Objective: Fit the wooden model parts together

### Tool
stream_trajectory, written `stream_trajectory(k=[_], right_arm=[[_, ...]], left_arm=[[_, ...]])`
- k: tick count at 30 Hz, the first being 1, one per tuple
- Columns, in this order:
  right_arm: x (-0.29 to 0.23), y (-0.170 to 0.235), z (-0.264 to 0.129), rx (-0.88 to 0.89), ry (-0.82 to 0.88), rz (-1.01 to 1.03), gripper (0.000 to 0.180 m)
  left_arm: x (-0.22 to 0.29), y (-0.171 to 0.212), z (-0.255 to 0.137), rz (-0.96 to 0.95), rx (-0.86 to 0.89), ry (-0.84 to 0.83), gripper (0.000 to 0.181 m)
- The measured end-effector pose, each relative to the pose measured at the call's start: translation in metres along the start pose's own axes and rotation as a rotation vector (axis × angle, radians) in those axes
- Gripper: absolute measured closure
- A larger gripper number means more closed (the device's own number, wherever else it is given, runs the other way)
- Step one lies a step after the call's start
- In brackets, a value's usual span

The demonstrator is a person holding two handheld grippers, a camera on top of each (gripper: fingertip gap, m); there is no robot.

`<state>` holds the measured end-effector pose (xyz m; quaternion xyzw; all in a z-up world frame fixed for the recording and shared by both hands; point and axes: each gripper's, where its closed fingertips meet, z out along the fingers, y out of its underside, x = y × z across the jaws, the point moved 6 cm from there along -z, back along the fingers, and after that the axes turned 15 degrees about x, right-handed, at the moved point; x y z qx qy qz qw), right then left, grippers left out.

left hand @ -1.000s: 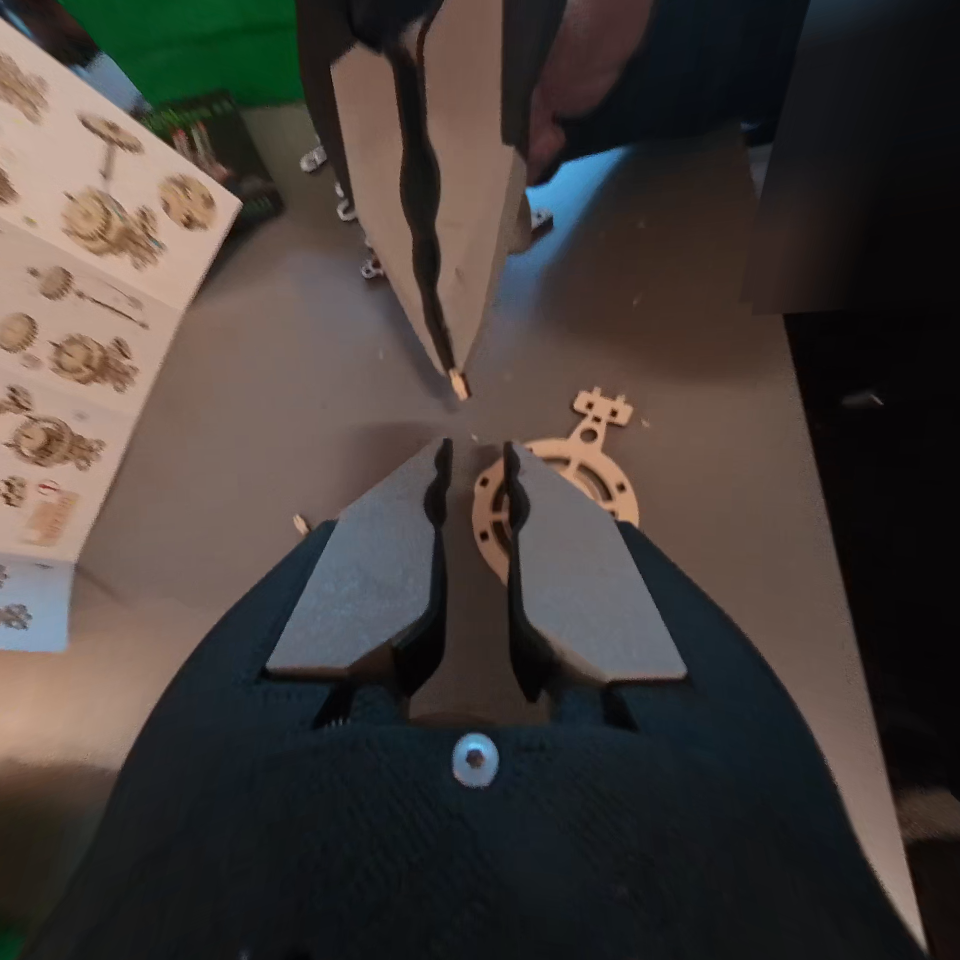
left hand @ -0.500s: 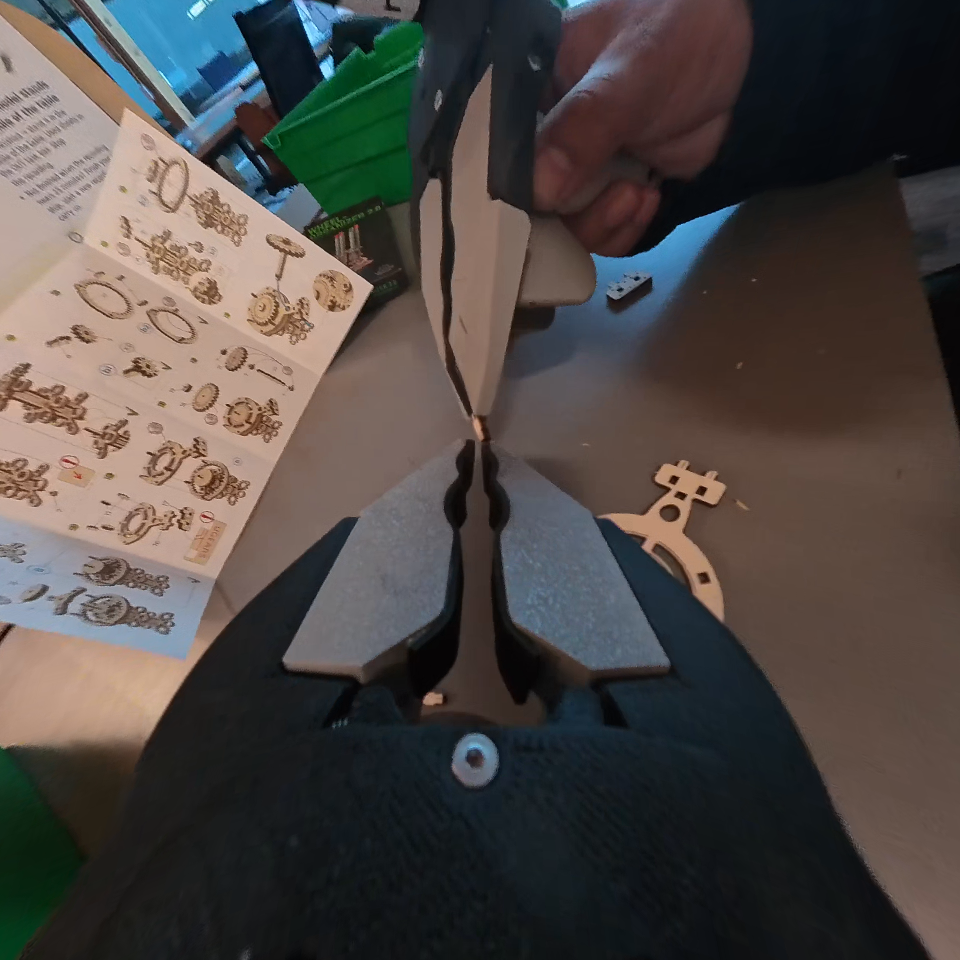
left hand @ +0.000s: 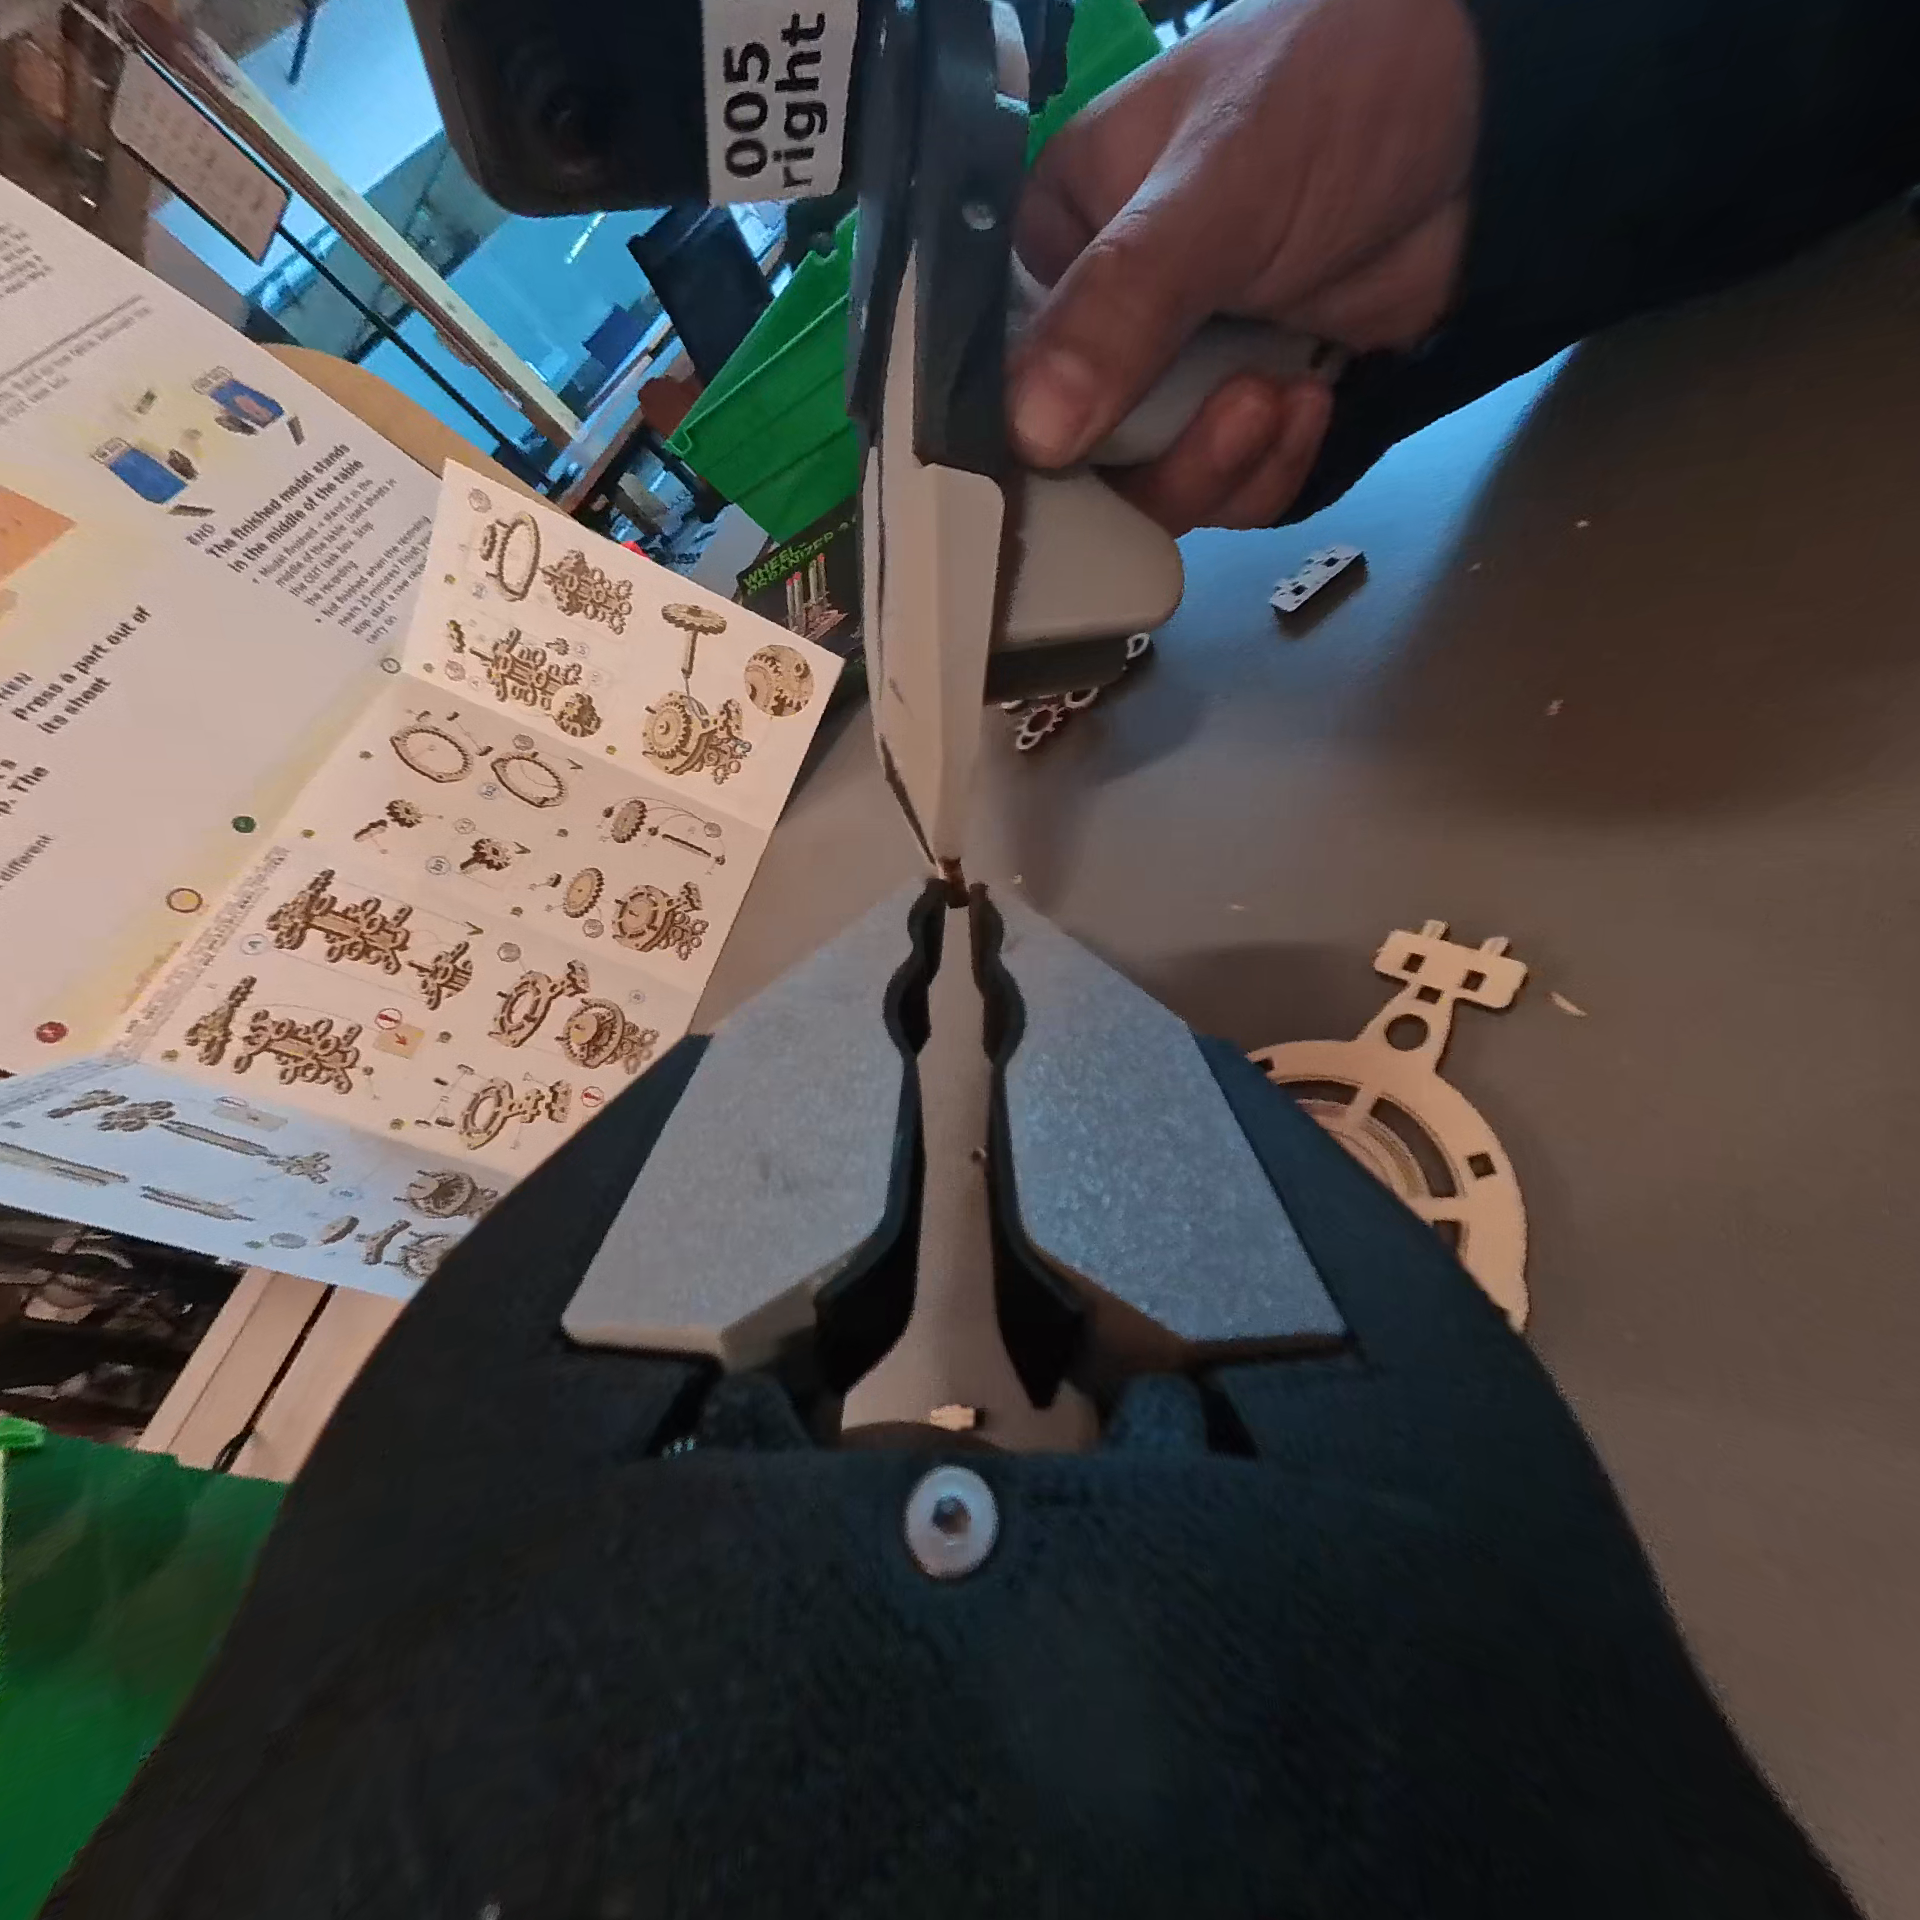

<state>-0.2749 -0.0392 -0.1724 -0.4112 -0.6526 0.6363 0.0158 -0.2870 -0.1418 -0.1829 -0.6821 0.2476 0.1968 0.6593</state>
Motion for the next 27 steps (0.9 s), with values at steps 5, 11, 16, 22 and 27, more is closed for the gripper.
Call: stream_trajectory(k=[5, 11, 16, 22, 27], right_arm=[[-0.011, -0.011, -0.003, 0.077, -0.074, -0.06, 0.179], [-0.029, -0.031, -0.018, 0.197, -0.111, -0.265, 0.176], [-0.034, -0.028, -0.009, 0.164, -0.098, -0.306, 0.175], [-0.039, -0.034, -0.011, 0.201, -0.129, -0.299, 0.177], [-0.041, -0.034, -0.01, 0.201, -0.156, -0.284, 0.178]], left_arm=[[-0.012, -0.005, -0.007, -0.19, 0.096, 0.017, 0.18], [-0.037, -0.011, -0.019, -0.761, 0.391, 0.151, 0.18], [-0.042, -0.012, -0.019, -0.986, 0.511, 0.244, 0.18], [-0.042, -0.016, -0.012, -1.15, 0.578, 0.288, 0.18], [-0.038, -0.015, -0.009, -1.148, 0.55, 0.296, 0.18]])
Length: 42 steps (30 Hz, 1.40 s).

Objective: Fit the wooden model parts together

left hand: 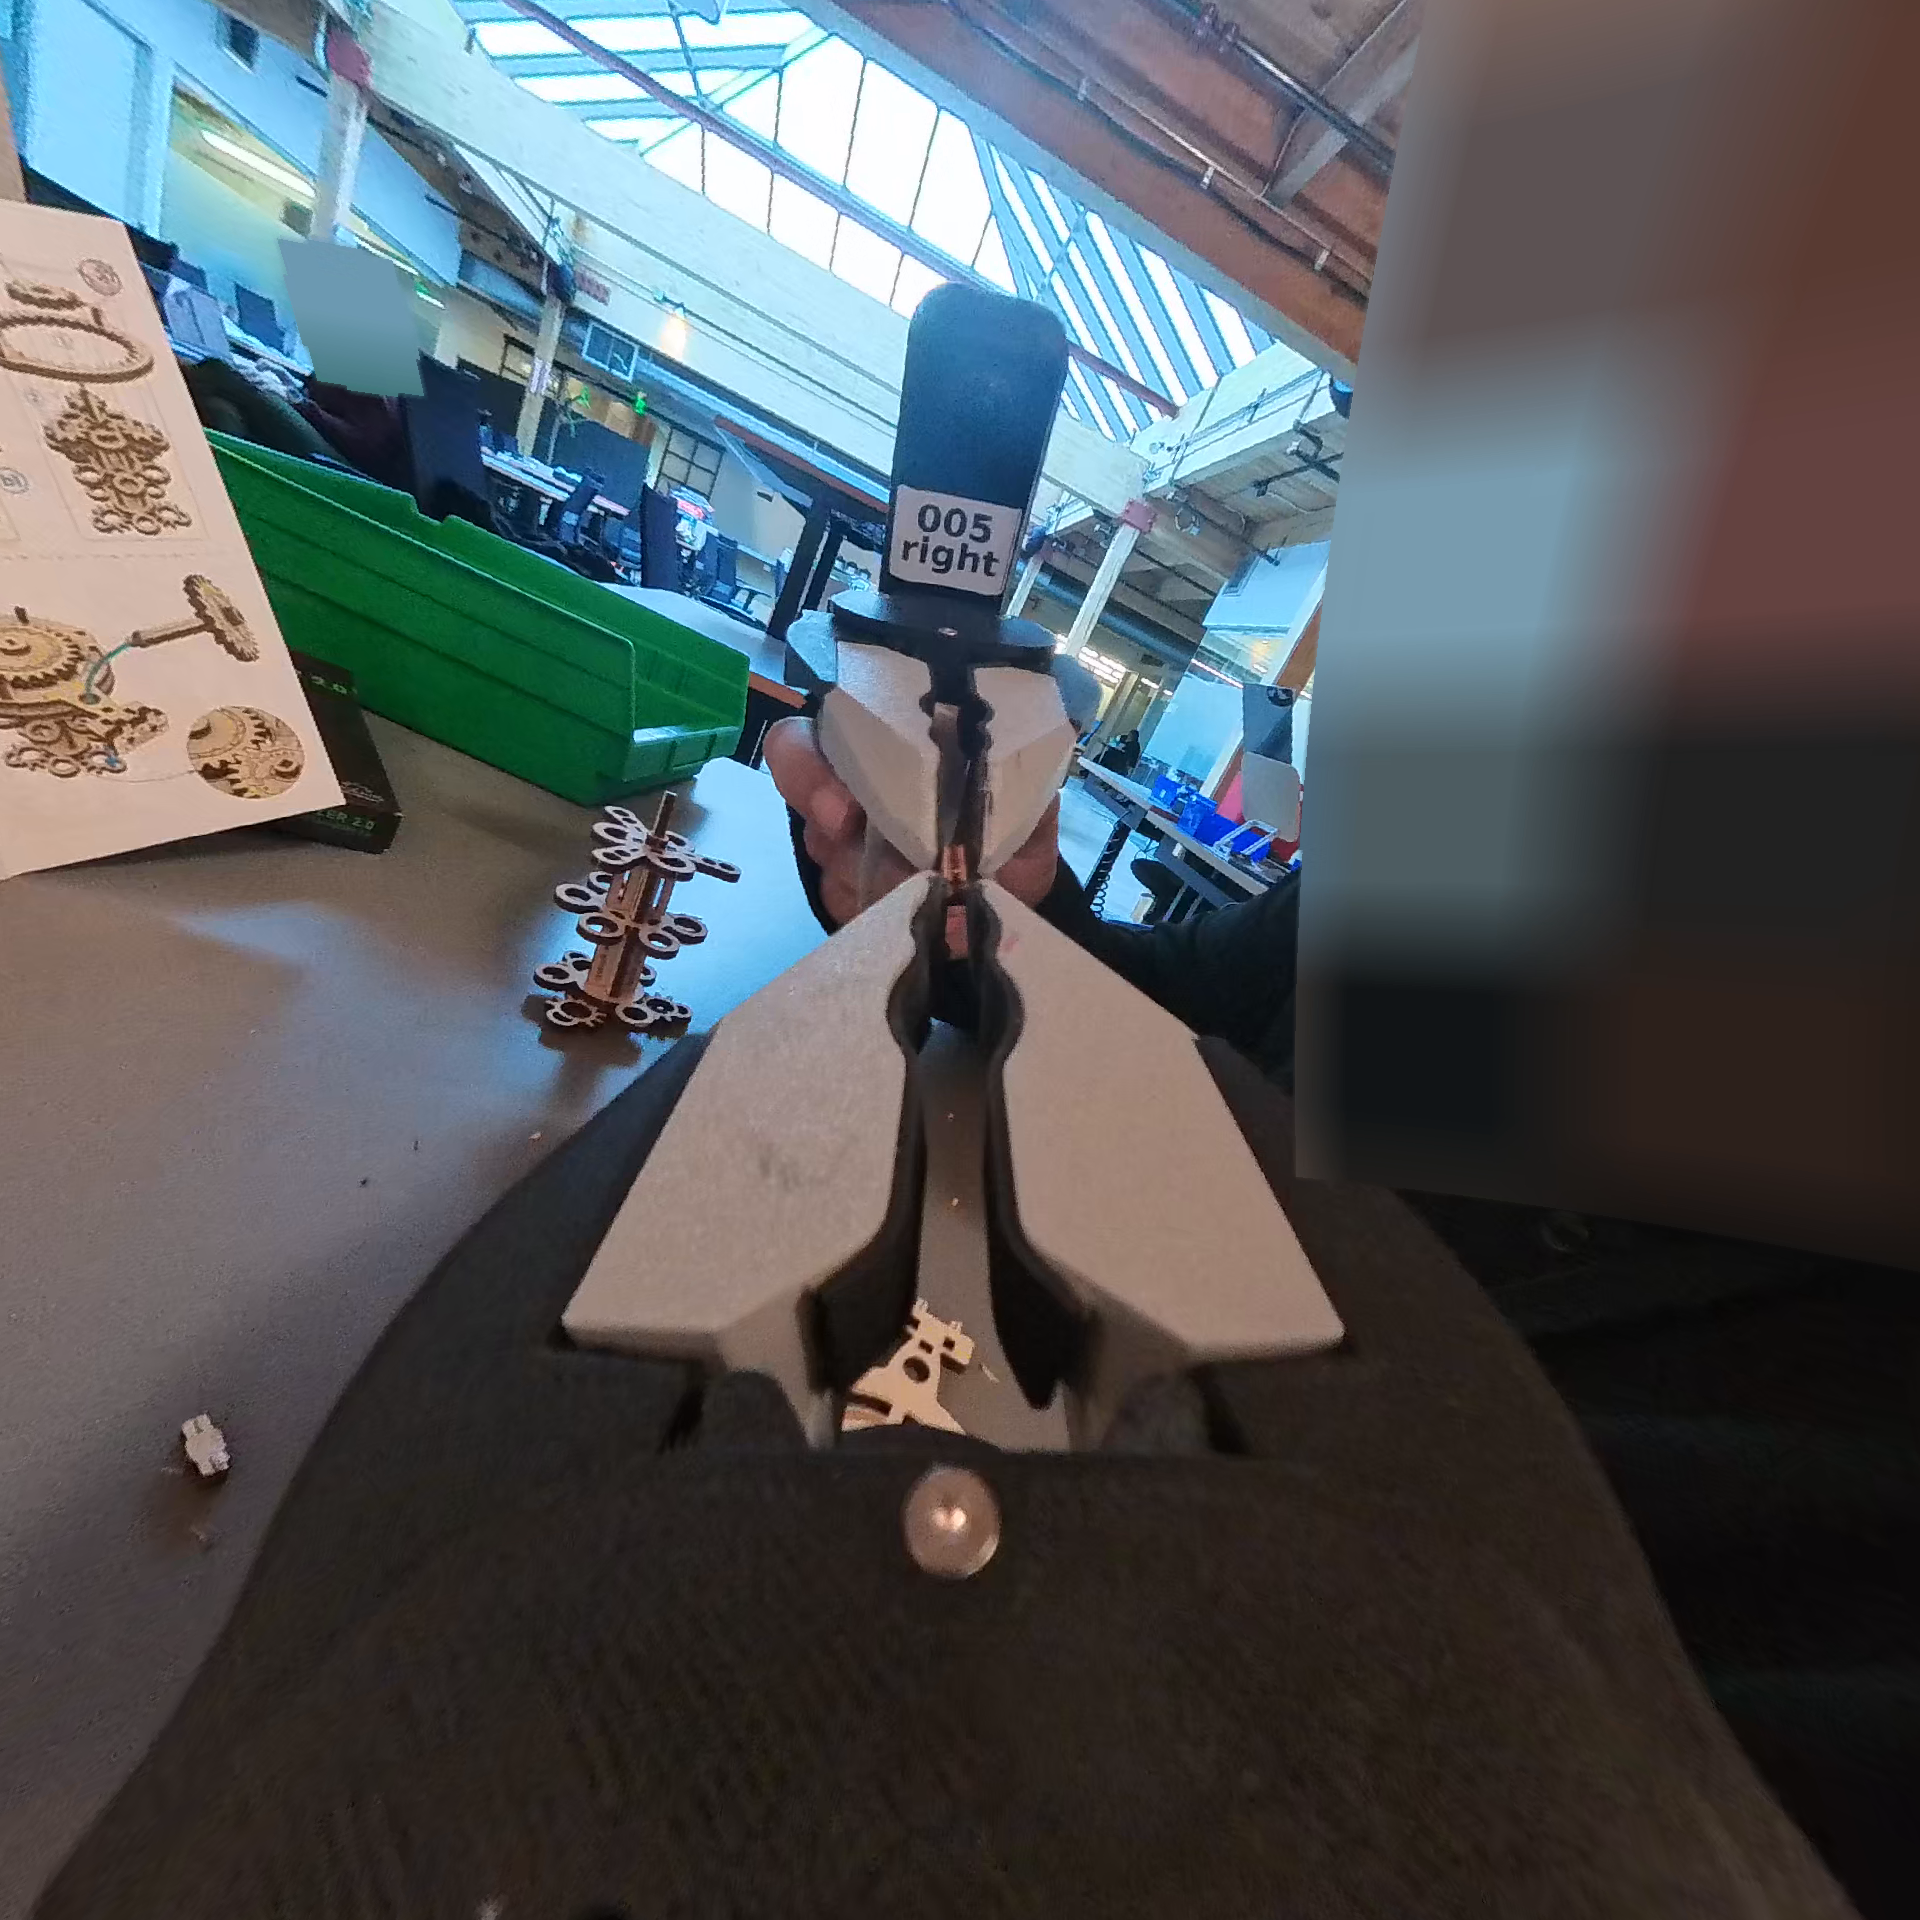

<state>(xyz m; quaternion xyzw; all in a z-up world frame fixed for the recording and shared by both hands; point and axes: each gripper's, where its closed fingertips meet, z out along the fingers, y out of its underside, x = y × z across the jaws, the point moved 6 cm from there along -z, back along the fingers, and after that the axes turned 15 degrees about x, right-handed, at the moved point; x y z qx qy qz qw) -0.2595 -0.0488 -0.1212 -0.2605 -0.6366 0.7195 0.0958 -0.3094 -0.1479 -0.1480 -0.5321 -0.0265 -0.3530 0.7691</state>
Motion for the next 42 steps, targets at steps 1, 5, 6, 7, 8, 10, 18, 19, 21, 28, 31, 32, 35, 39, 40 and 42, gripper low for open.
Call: stream_trajectory(k=[1, 5, 6, 7, 8, 10, 18, 19, 21, 28, 31, 32, 35, 39, 40, 42], right_arm=[[0.0, 0.0, 0.0, -0.001, 0.002, -0.003, 0.178], [0.001, 0.0, 0.0, -0.002, 0.004, -0.004, 0.18], [0.001, 0.0, 0.0, -0.001, 0.001, 0.001, 0.18], [0.001, 0.0, 0.0, 0.0, -0.001, 0.004, 0.18], [0.001, 0.001, 0.0, -0.001, -0.002, 0.006, 0.18], [0.001, 0.001, 0.0, -0.003, -0.006, 0.009, 0.18], [0.0, 0.003, 0.0, -0.022, -0.01, -0.01, 0.18], [0.0, 0.004, -0.001, -0.031, -0.01, -0.025, 0.18], [-0.003, 0.005, -0.003, -0.058, -0.01, -0.077, 0.18], [-0.012, 0.044, 0.003, -0.364, -0.079, -0.254, 0.18], [-0.008, 0.069, 0.015, -0.505, -0.102, -0.28, 0.18], [-0.005, 0.074, 0.017, -0.541, -0.099, -0.291, 0.18], [0.0, 0.083, 0.019, -0.597, -0.109, -0.299, 0.18], [0.006, 0.093, 0.018, -0.665, -0.101, -0.316, 0.18], [0.006, 0.094, 0.018, -0.677, -0.105, -0.319, 0.18], [0.006, 0.095, 0.018, -0.69, -0.112, -0.322, 0.18]], left_arm=[[0.0, 0.0, 0.0, -0.006, 0.0, -0.001, 0.18], [0.0, 0.0, 0.0, 0.009, -0.007, -0.007, 0.18], [0.0, 0.0, 0.0, 0.009, -0.007, -0.006, 0.181], [0.0, 0.0, 0.0, 0.01, -0.006, -0.006, 0.181], [0.0, 0.0, 0.0, 0.013, -0.008, -0.007, 0.18], [0.001, 0.001, 0.0, 0.022, -0.013, -0.008, 0.181], [0.001, 0.002, 0.001, 0.034, -0.032, -0.016, 0.18], [0.002, 0.003, 0.001, 0.032, -0.041, -0.016, 0.181], [0.001, 0.004, 0.001, 0.017, -0.073, -0.018, 0.181], [-0.005, 0.027, -0.035, 0.172, -0.56, -0.108, 0.181], [-0.006, 0.053, -0.046, 0.27, -0.834, -0.154, 0.181], [-0.005, 0.059, -0.047, 0.283, -0.873, -0.145, 0.181], [-0.003, 0.06, -0.048, 0.28, -0.882, -0.136, 0.181], [-0.008, 0.061, -0.055, 0.291, -0.923, -0.177, 0.181], [-0.008, 0.061, -0.056, 0.304, -0.925, -0.178, 0.181], [-0.008, 0.061, -0.056, 0.31, -0.925, -0.176, 0.181]])
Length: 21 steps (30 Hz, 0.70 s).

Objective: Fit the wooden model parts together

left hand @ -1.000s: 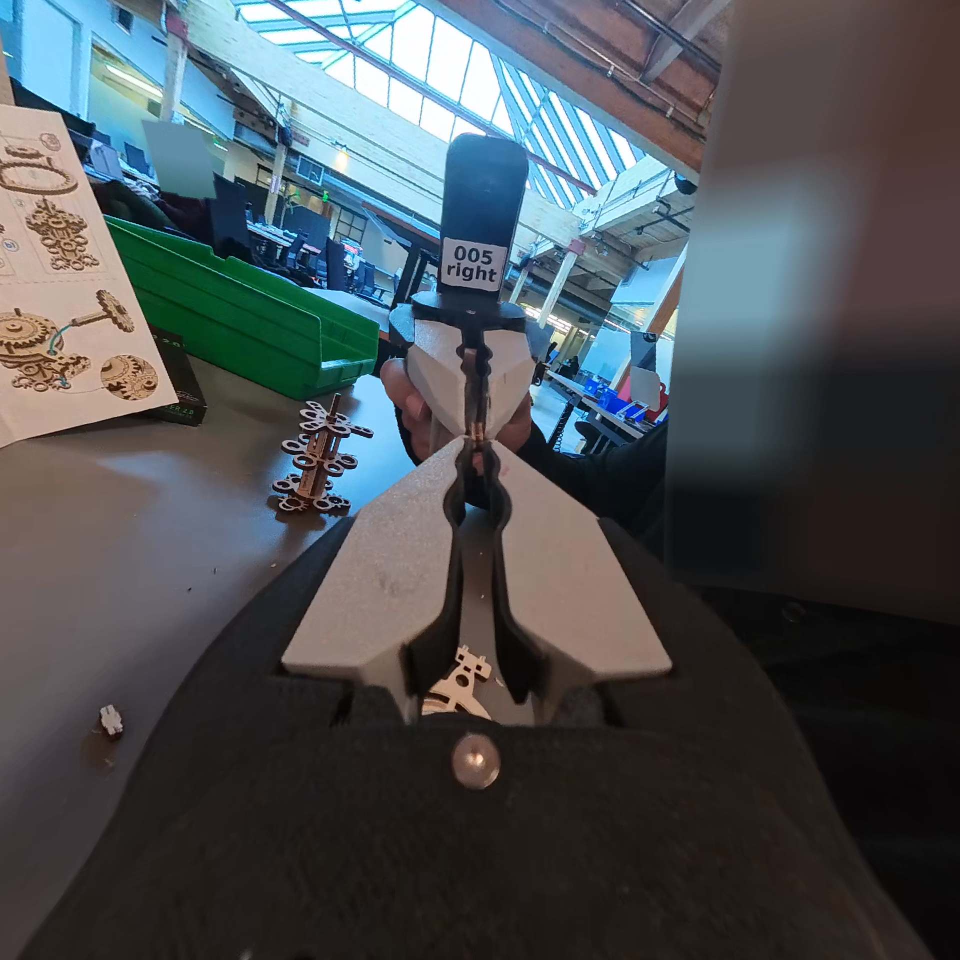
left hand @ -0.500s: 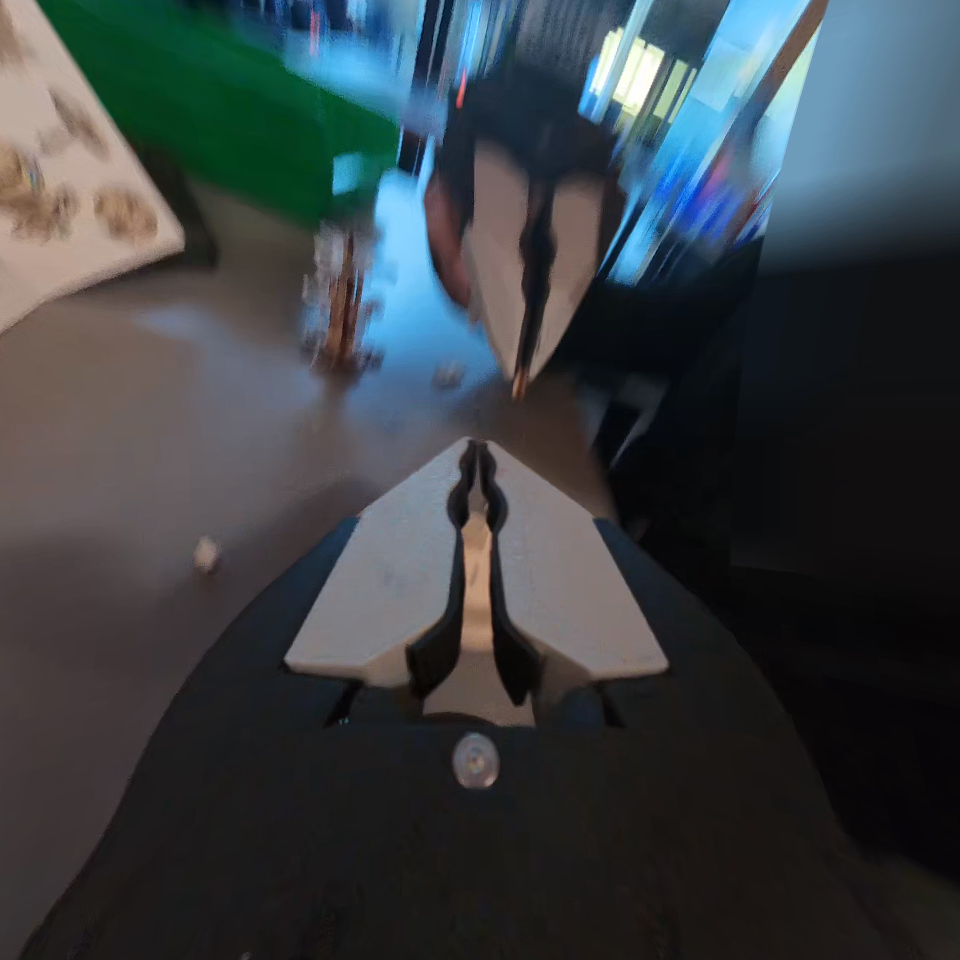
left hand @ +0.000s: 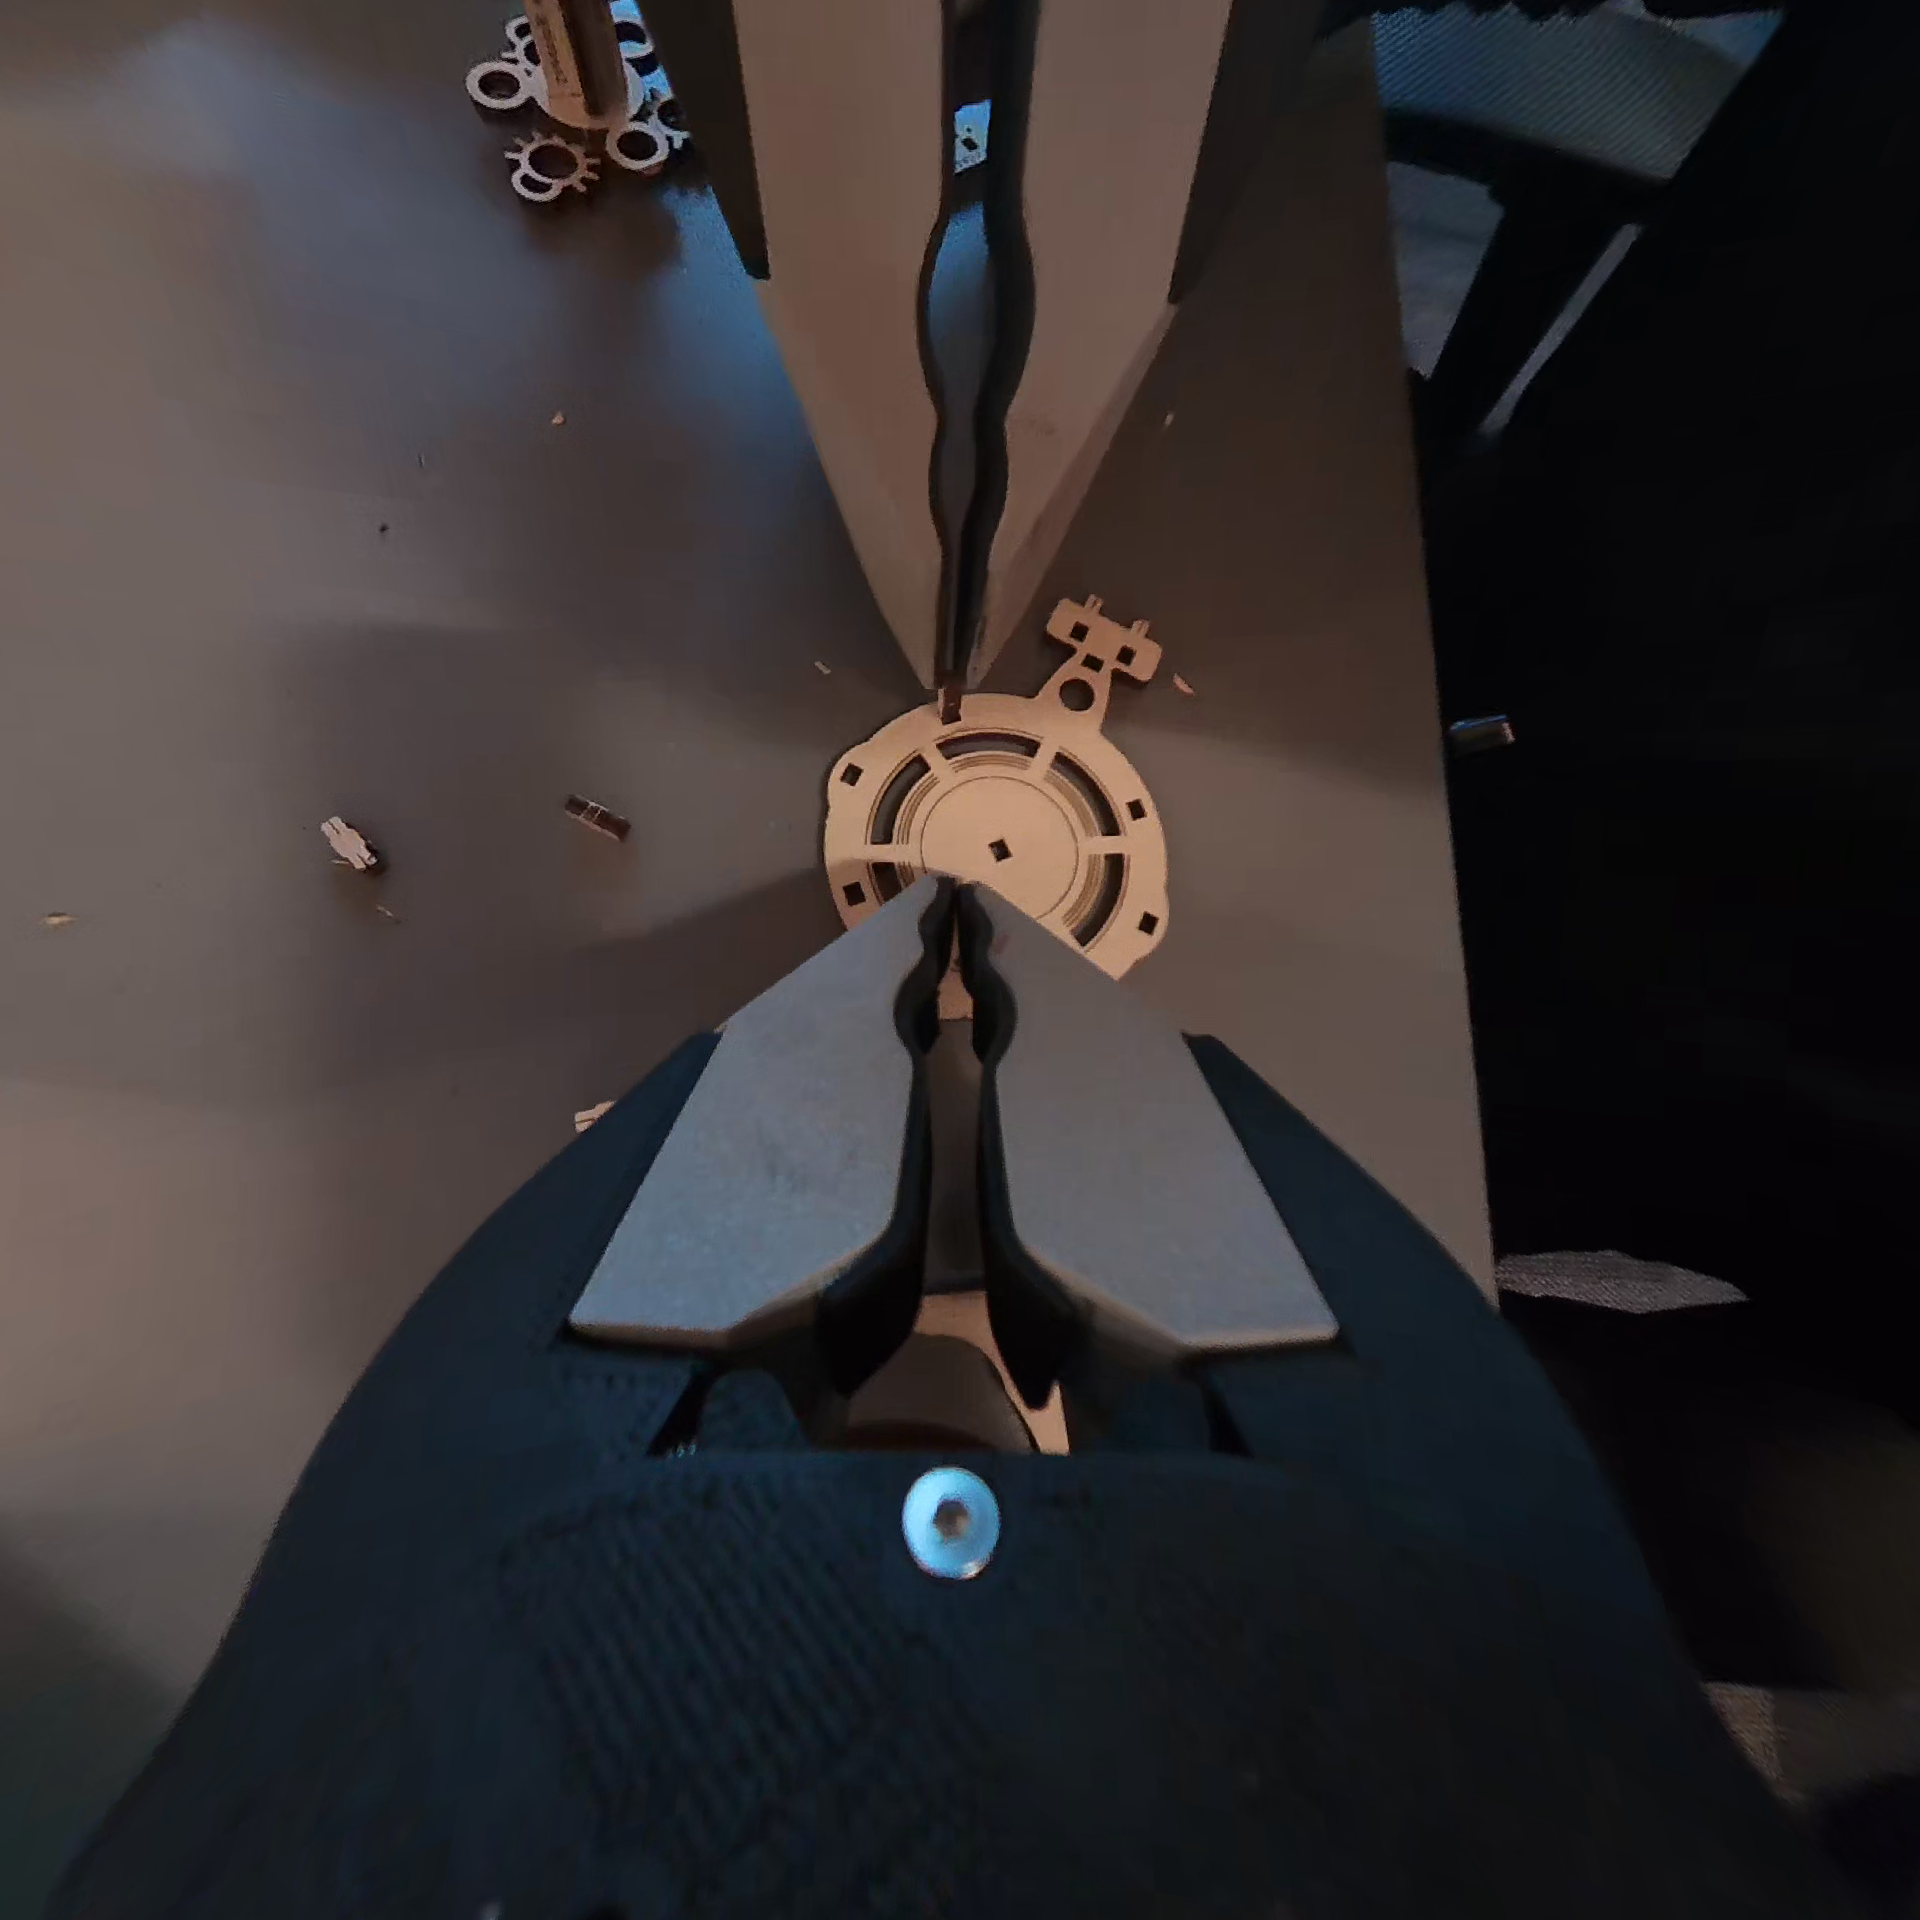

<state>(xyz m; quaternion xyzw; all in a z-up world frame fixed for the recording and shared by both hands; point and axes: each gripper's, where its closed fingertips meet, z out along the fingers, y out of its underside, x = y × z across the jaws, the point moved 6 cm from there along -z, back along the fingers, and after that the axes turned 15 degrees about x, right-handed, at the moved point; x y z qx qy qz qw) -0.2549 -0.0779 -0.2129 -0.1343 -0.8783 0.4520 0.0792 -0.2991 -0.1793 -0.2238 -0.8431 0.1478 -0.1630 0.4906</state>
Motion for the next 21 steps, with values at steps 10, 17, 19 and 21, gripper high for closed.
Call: stream_trajectory(k=[10, 17, 19, 21], right_arm=[[0.0009, -0.001, -0.0006, 0.007, -0.001, -0.009, 0.18], [0.0007, 0.0004, 0.0012, 0.0, -0.008, -0.011, 0.18], [0.0007, 0.0005, 0.0012, -0.001, -0.012, -0.01, 0.18], [0.0006, 0.0006, 0.001, -0.002, -0.015, -0.015, 0.18]], left_arm=[[-0.0007, 0.0, -0.0001, -0.025, 0.002, 0.013, 0.181], [-0.0007, -0.0001, -0.0001, -0.027, 0.002, 0.014, 0.181], [-0.0006, 0.0, -0.0001, -0.027, 0.002, 0.014, 0.181], [-0.0007, -0.0001, -0.0001, -0.028, 0.002, 0.014, 0.181]])
